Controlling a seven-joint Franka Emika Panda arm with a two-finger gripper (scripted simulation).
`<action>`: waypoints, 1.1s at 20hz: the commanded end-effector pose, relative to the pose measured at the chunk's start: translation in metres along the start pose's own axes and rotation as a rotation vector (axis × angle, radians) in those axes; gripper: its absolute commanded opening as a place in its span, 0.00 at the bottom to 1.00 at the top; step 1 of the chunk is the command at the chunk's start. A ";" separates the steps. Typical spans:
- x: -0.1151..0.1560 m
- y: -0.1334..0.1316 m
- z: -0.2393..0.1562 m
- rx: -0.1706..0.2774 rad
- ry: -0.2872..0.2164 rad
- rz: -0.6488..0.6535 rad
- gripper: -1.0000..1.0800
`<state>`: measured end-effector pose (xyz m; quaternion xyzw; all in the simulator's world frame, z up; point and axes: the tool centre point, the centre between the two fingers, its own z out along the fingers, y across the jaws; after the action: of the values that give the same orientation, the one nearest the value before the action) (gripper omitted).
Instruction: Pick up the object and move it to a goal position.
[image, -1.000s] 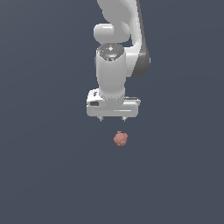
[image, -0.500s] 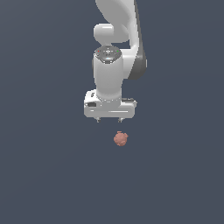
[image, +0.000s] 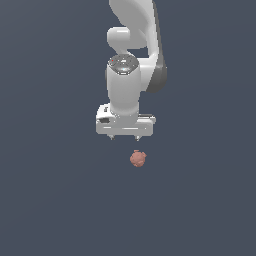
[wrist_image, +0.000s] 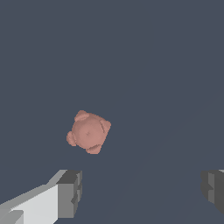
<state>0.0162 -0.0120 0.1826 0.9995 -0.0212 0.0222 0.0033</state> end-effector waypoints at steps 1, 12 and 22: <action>0.001 -0.003 0.004 0.001 -0.002 0.018 0.96; 0.008 -0.028 0.041 0.003 -0.021 0.187 0.96; 0.012 -0.053 0.080 -0.001 -0.039 0.357 0.96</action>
<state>0.0333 0.0368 0.1073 0.9822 -0.1877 0.0036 -0.0009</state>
